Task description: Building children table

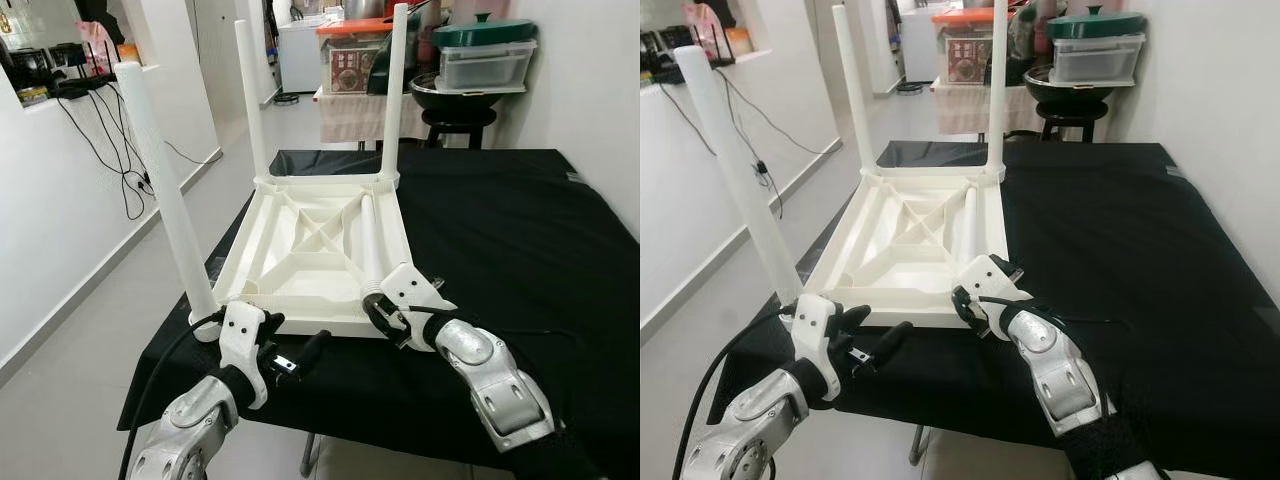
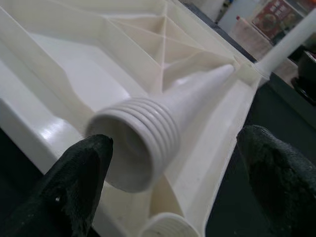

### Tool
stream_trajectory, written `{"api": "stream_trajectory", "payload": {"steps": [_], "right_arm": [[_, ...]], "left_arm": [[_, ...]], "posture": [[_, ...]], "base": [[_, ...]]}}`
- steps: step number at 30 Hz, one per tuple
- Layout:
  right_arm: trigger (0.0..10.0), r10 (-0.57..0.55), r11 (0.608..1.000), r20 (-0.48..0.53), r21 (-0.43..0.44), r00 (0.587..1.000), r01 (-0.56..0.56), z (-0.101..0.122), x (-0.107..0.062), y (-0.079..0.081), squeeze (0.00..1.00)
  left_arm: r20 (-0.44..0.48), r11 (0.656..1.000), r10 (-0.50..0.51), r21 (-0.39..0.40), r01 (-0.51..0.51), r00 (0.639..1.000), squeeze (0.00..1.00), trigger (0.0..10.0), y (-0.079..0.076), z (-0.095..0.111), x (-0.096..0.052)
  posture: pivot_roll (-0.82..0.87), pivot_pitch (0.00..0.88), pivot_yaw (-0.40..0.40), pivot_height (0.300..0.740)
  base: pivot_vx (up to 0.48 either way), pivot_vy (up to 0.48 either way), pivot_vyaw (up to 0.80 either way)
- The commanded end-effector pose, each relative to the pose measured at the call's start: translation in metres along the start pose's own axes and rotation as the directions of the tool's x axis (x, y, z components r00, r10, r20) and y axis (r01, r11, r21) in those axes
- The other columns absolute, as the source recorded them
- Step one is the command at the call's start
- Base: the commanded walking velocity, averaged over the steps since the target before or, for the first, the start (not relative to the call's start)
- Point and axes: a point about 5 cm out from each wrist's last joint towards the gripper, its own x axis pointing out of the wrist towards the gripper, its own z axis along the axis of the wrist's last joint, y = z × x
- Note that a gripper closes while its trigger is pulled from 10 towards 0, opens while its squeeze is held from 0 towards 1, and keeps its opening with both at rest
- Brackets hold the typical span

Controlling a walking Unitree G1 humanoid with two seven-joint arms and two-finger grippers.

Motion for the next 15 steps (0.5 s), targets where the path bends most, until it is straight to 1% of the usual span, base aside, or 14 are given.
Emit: {"api": "stream_trajectory", "payload": {"steps": [1, 4, 7, 8, 10, 11, 13, 15], "right_arm": [[10.0, -0.030, 0.999, -0.044, -0.041, 0.999, 0.029, 0.001, 0.006, -0.003, 0.00], [10.0, -0.047, 0.998, -0.060, -0.046, 0.997, 0.045, 0.003, 0.008, -0.005, 0.00], [10.0, -0.095, 0.995, -0.097, -0.027, 0.991, 0.093, 0.006, 0.014, -0.006, 0.00], [10.0, -0.095, 0.995, -0.097, -0.027, 0.991, 0.093, 0.006, 0.014, -0.006, 0.00], [10.0, -0.145, 0.989, -0.115, -0.015, 0.983, 0.144, 0.011, 0.019, -0.005, 0.00], [10.0, -0.145, 0.989, -0.115, -0.015, 0.983, 0.144, 0.011, 0.019, -0.005, 0.00], [10.0, -0.194, 0.980, -0.108, -0.060, 0.975, 0.188, 0.019, 0.025, 0.002, 0.00], [10.0, -0.194, 0.980, -0.108, -0.060, 0.975, 0.188, 0.019, 0.025, 0.002, 0.00]], "left_arm": [[-0.018, 1.000, 0.025, 0.017, -0.024, 1.000, 0.00, 10.0, 0.004, -0.001, -0.005], [-0.018, 1.000, 0.027, 0.015, -0.027, 0.999, 0.00, 10.0, 0.003, -0.001, -0.005], [-0.020, 1.000, 0.027, 0.010, -0.026, 0.999, 0.00, 10.0, 0.002, 0.000, -0.006], [-0.020, 1.000, 0.027, 0.010, -0.026, 0.999, 0.00, 10.0, 0.002, 0.000, -0.006], [-0.020, 1.000, 0.027, 0.006, -0.027, 0.999, 0.00, 10.0, 0.001, -0.001, -0.007], [-0.020, 1.000, 0.027, 0.006, -0.027, 0.999, 0.00, 10.0, 0.001, -0.001, -0.007], [-0.018, 1.000, 0.031, 0.002, -0.031, 0.999, 0.00, 10.0, 0.000, -0.001, -0.008], [-0.018, 1.000, 0.031, 0.002, -0.031, 0.999, 0.00, 10.0, 0.000, -0.001, -0.008]], "posture": [[-0.05, 0.000, 0.040, 0.740], [-0.05, 0.000, 0.039, 0.740], [-0.04, 0.000, 0.034, 0.740], [-0.04, 0.000, 0.034, 0.740], [-0.04, 0.000, 0.030, 0.740], [-0.04, 0.000, 0.030, 0.740], [-0.03, 0.000, 0.020, 0.740], [-0.03, 0.000, 0.020, 0.740]], "base": [[0.000, 0.000, 0.00], [0.000, 0.000, 0.00], [0.000, 0.000, 0.00], [0.000, 0.000, 0.00], [0.000, 0.000, 0.00], [0.000, 0.000, 0.00], [0.000, 0.000, 0.00], [0.000, 0.000, 0.00]]}}
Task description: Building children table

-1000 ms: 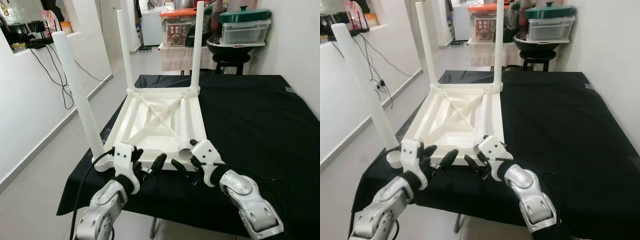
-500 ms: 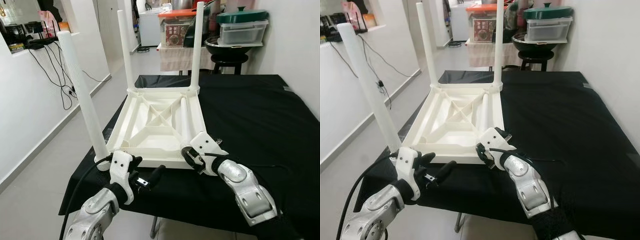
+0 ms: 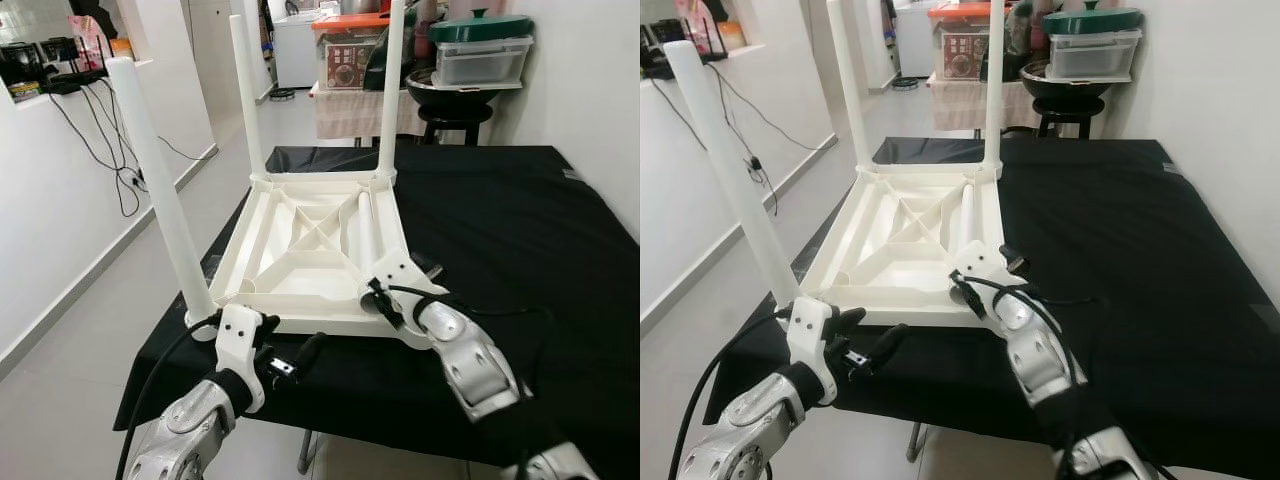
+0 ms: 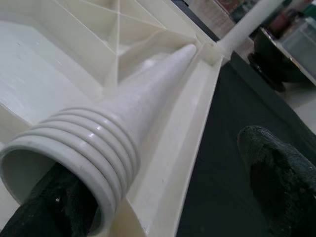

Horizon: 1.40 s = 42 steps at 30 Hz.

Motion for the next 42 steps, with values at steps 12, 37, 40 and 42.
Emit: {"api": "stream_trajectory", "payload": {"steps": [12, 37, 40, 42], "right_arm": [[0.0, -0.079, 0.991, 0.000, -0.109, 0.997, 0.079, 0.007, 0.007, 0.022, 0.00], [0.0, -0.143, 0.828, 0.060, 0.553, 0.988, 0.086, 0.003, 0.001, -0.049, 0.00], [0.0, -0.142, 0.729, 0.118, 0.685, 0.983, 0.023, 0.002, -0.003, -0.065, 0.00], [0.0, -0.170, 0.624, 0.179, 0.781, 0.969, -0.035, 0.000, -0.008, -0.082, 0.00]], "left_arm": [[-0.002, 1.000, 0.022, -0.011, -0.022, 1.000, 0.00, 10.0, -0.002, 0.000, -0.002], [0.064, 0.997, -0.032, 0.070, 0.027, 0.997, 0.00, 10.0, -0.001, 0.023, 0.017], [0.096, 0.997, -0.058, 0.062, 0.053, 0.994, 0.00, 10.0, -0.003, 0.033, 0.023], [0.129, 0.995, -0.089, 0.054, 0.083, 0.988, 0.00, 10.0, -0.005, 0.044, 0.028]], "posture": [[-0.02, 0.000, 0.009, 0.740], [-0.05, 0.000, 0.024, 0.740], [-0.06, 0.000, 0.029, 0.740], [-0.06, 0.000, 0.030, 0.740]], "base": [[0.000, 0.000, 0.00], [0.000, 0.000, 0.00], [0.000, 0.000, 0.00], [0.000, 0.000, 0.00]]}}
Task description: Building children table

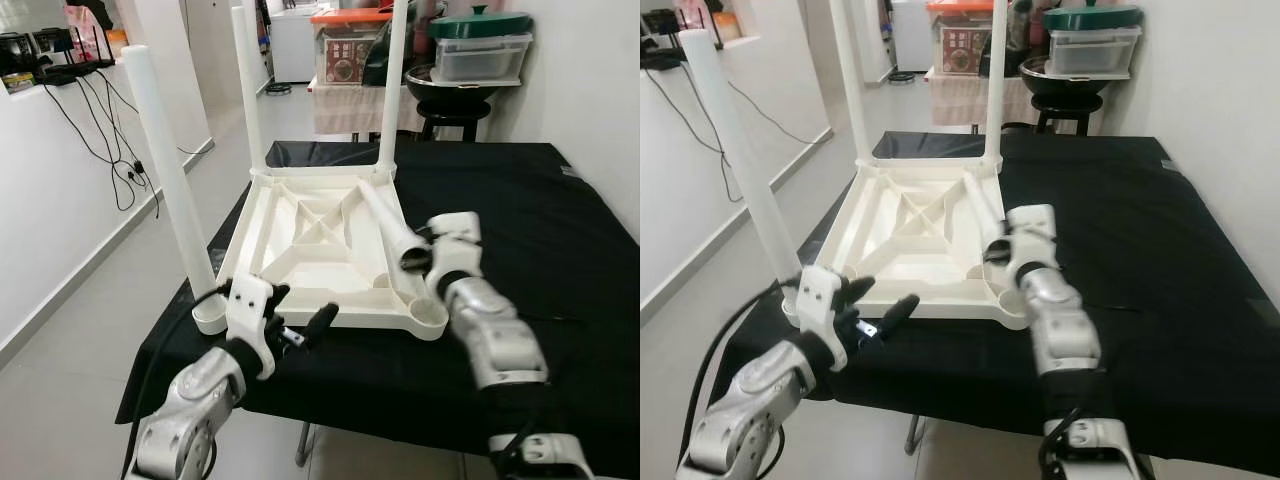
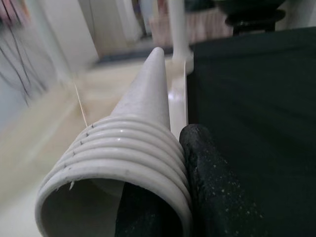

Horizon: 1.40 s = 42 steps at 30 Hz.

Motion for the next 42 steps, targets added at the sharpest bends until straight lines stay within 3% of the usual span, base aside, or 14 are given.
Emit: {"api": "stream_trajectory", "payload": {"steps": [1, 2, 3, 4, 6, 7, 8, 9, 16, 17, 19, 20, 31, 42], "right_arm": [[0.0, 0.050, 0.990, 0.123, 0.124, 0.991, -0.065, 0.023, -0.003, -0.007, 0.00], [0.0, 0.050, 0.990, 0.123, 0.124, 0.991, -0.065, 0.023, -0.003, -0.007, 0.00], [3.0, 0.069, 0.972, 0.194, 0.209, 0.979, -0.110, 0.031, -0.007, -0.016, 0.00], [4.6, 0.080, 0.957, 0.243, 0.252, 0.967, -0.143, 0.036, -0.011, -0.022, 0.00], [4.6, 0.080, 0.957, 0.243, 0.252, 0.967, -0.143, 0.036, -0.011, -0.022, 0.00], [7.6, 0.103, 0.941, 0.279, 0.284, 0.955, -0.185, 0.040, -0.015, -0.025, 0.00], [7.6, 0.103, 0.941, 0.279, 0.284, 0.955, -0.185, 0.040, -0.015, -0.025, 0.00], [10.0, 0.200, 0.895, 0.334, 0.321, 0.921, -0.311, 0.042, -0.023, -0.021, 0.00], [10.0, 0.444, 0.713, 0.480, 0.322, 0.757, -0.623, 0.047, -0.052, -0.015, 0.00], [10.0, 0.494, 0.681, 0.489, 0.296, 0.719, -0.670, 0.047, -0.059, -0.016, 0.00], [10.0, 0.529, 0.660, 0.492, 0.275, 0.692, -0.699, 0.048, -0.063, -0.016, 0.00], [10.0, 0.576, 0.639, 0.482, 0.238, 0.660, -0.731, 0.047, -0.069, -0.018, 0.00], [10.0, 0.797, 0.469, 0.365, 0.127, 0.481, -0.874, 0.034, -0.111, -0.019, 0.00], [10.0, 0.808, 0.351, 0.452, 0.145, 0.378, -0.925, 0.041, -0.124, -0.022, 0.00]], "left_arm": [[0.027, 0.999, -0.030, -0.021, 0.031, 0.999, 0.00, 10.0, 0.000, 0.009, 0.005], [0.027, 0.999, -0.030, -0.021, 0.031, 0.999, 0.00, 10.0, 0.000, 0.009, 0.005], [0.054, 0.998, -0.055, -0.033, 0.056, 0.997, 0.00, 10.0, -0.001, 0.016, 0.009], [0.073, 0.996, -0.070, -0.045, 0.074, 0.995, 0.00, 10.0, -0.002, 0.021, 0.012], [0.073, 0.996, -0.070, -0.045, 0.074, 0.995, 0.00, 10.0, -0.002, 0.021, 0.012], [0.088, 0.994, -0.081, -0.062, 0.087, 0.993, 0.00, 10.0, -0.003, 0.025, 0.014], [0.088, 0.994, -0.081, -0.062, 0.087, 0.993, 0.00, 10.0, -0.003, 0.025, 0.014], [0.120, 0.989, -0.089, -0.110, 0.103, 0.989, 0.00, 10.0, -0.005, 0.030, 0.016], [0.259, 0.950, -0.111, -0.255, 0.178, 0.959, 0.00, 10.0, -0.009, 0.055, 0.022], [0.308, 0.933, -0.119, -0.291, 0.212, 0.944, 0.66, 10.0, -0.009, 0.063, 0.022], [0.340, 0.919, -0.124, -0.315, 0.237, 0.932, 0.66, 10.0, -0.009, 0.068, 0.021], [0.390, 0.892, -0.138, -0.351, 0.286, 0.910, 1.00, 10.0, -0.009, 0.077, 0.019], [0.561, 0.766, -0.218, -0.408, 0.496, 0.798, 1.00, 10.0, -0.010, 0.108, 0.005], [0.616, 0.702, -0.172, -0.471, 0.535, 0.769, 1.00, 10.0, -0.005, 0.118, 0.000]], "posture": [[-0.06, 0.000, 0.031, 0.740], [-0.06, 0.000, 0.031, 0.740], [-0.06, 0.000, 0.032, 0.740], [-0.06, 0.000, 0.032, 0.740], [-0.06, 0.000, 0.032, 0.740], [-0.06, 0.000, 0.032, 0.740], [-0.06, 0.000, 0.032, 0.740], [-0.06, 0.000, 0.032, 0.740], [-0.05, 0.000, 0.030, 0.740], [-0.06, 0.000, 0.032, 0.740], [-0.06, 0.000, 0.032, 0.740], [-0.05, 0.000, 0.033, 0.740], [-0.06, 0.000, 0.043, 0.740], [-0.06, 0.000, 0.044, 0.740]], "base": [[0.000, 0.000, 0.00], [0.000, 0.000, 0.00], [0.000, 0.000, 0.00], [0.000, 0.000, 0.00], [0.000, 0.000, 0.00], [0.000, 0.000, 0.00], [0.000, 0.000, 0.00], [0.000, 0.000, 0.00], [0.000, 0.000, 0.00], [0.000, 0.000, 0.00], [0.000, 0.000, 0.00], [0.000, 0.000, 0.00], [0.000, 0.000, 0.00], [0.000, 0.000, 0.00]]}}
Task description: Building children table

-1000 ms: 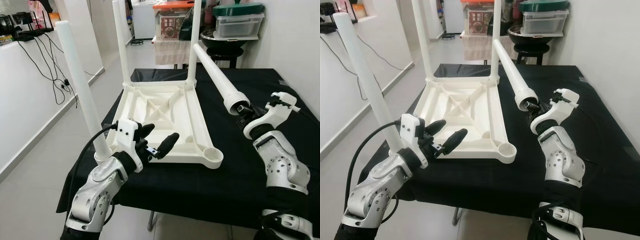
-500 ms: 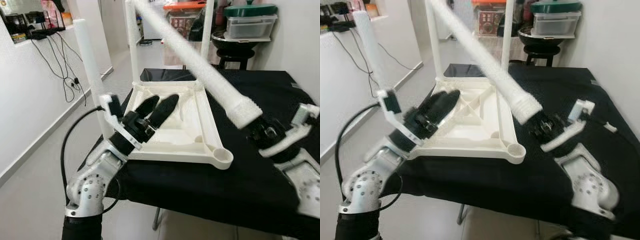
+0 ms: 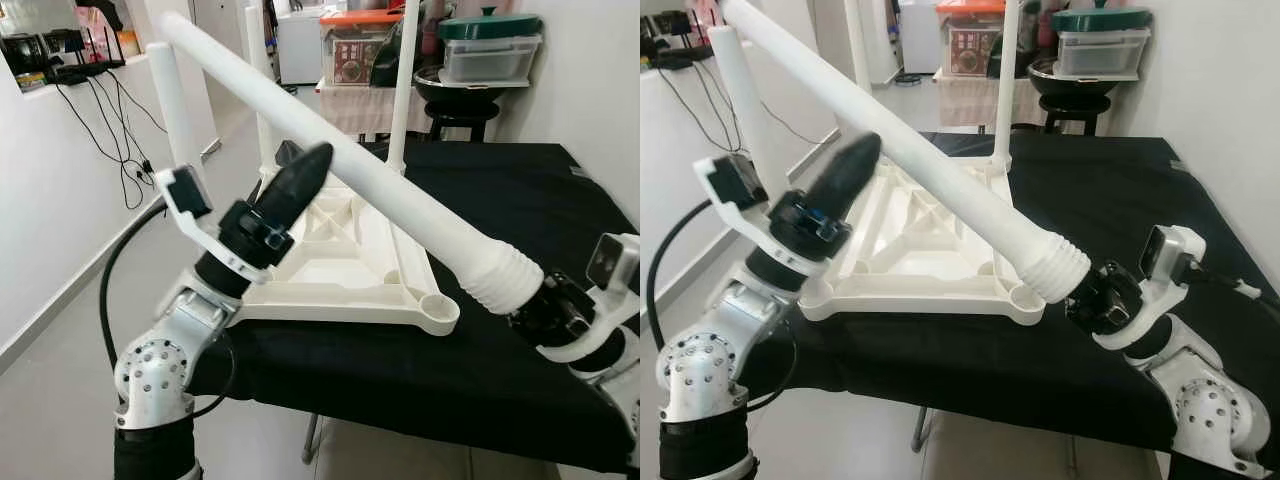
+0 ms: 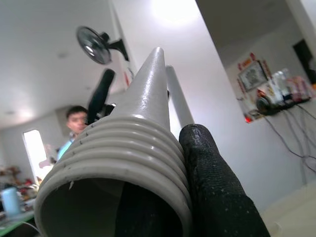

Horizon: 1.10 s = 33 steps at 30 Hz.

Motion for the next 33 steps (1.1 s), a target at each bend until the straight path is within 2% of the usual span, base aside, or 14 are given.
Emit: {"api": "stream_trajectory", "payload": {"steps": [1, 8, 9, 13, 14, 15, 17, 18, 25, 33], "right_arm": [[10.0, 0.046, 0.999, 0.026, -0.010, 0.999, -0.046, 0.007, 0.001, 0.006, 0.00], [10.0, 0.090, 0.996, 0.006, 0.021, 0.996, -0.090, 0.001, 0.002, 0.010, 0.00], [10.0, 0.106, 0.994, -0.043, 0.042, 0.993, -0.105, -0.007, 0.004, 0.013, 0.00], [10.0, 0.109, 0.993, -0.081, 0.047, 0.991, -0.105, -0.013, 0.006, 0.013, 0.00], [10.0, 0.112, 0.993, -0.087, 0.052, 0.990, -0.108, -0.015, 0.006, 0.014, 0.00], [10.0, 0.117, 0.992, -0.087, 0.059, 0.989, -0.112, -0.016, 0.007, 0.014, 0.00], [10.0, 0.120, 0.991, -0.085, 0.064, 0.989, -0.115, -0.016, 0.007, 0.014, 0.00], [10.0, 0.123, 0.991, -0.086, 0.067, 0.989, -0.117, -0.016, 0.007, 0.014, 0.00], [10.0, 0.113, 0.992, -0.114, 0.063, 0.987, -0.106, -0.020, 0.007, 0.013, 0.00], [10.0, 0.093, 0.995, -0.132, 0.061, 0.987, -0.085, -0.023, 0.007, 0.009, 0.00]], "left_arm": [[0.007, 1.000, -0.004, -0.017, 0.004, 1.000, 1.00, 10.0, -0.002, 0.003, 0.000], [0.014, 0.999, -0.016, -0.037, 0.016, 1.000, 1.00, 10.0, -0.004, 0.006, 0.002], [0.021, 0.998, -0.030, -0.052, 0.031, 0.999, 1.00, 10.0, -0.006, 0.009, 0.003], [0.033, 0.995, -0.056, -0.077, 0.059, 0.998, 1.00, 10.0, -0.009, 0.011, 0.004], [0.034, 0.993, -0.078, -0.091, 0.081, 0.996, 0.16, 10.0, -0.011, 0.012, 0.004], [0.025, 0.988, -0.111, -0.102, 0.113, 0.994, 0.00, 9.7, -0.015, 0.012, 0.003], [0.018, 0.985, -0.132, -0.107, 0.133, 0.991, 0.00, 9.7, -0.017, 0.012, 0.002], [0.019, 0.980, -0.155, -0.122, 0.156, 0.988, 0.00, 0.0, -0.020, 0.012, 0.001], [0.009, 0.965, -0.220, -0.144, 0.219, 0.976, 0.00, 0.0, -0.029, 0.013, -0.003], [0.028, 0.972, -0.195, -0.132, 0.197, 0.980, 0.00, 0.0, -0.027, 0.018, -0.004]], "posture": [[-0.06, 0.000, 0.044, 0.740], [-0.06, 0.000, 0.045, 0.740], [-0.06, 0.000, 0.044, 0.740], [-0.06, 0.000, 0.045, 0.740], [-0.06, 0.000, 0.045, 0.740], [-0.05, 0.000, 0.044, 0.740], [-0.05, 0.000, 0.044, 0.740], [-0.05, 0.000, 0.045, 0.740], [-0.05, 0.000, 0.044, 0.740], [-0.06, 0.000, 0.033, 0.740]], "base": [[0.000, 0.000, 0.00], [0.000, 0.000, 0.00], [0.000, 0.000, 0.00], [0.000, 0.000, 0.00], [0.000, 0.000, 0.00], [0.000, 0.000, 0.00], [0.000, 0.000, 0.00], [0.000, 0.000, 0.00], [0.000, 0.000, 0.00], [0.000, 0.000, 0.00]]}}
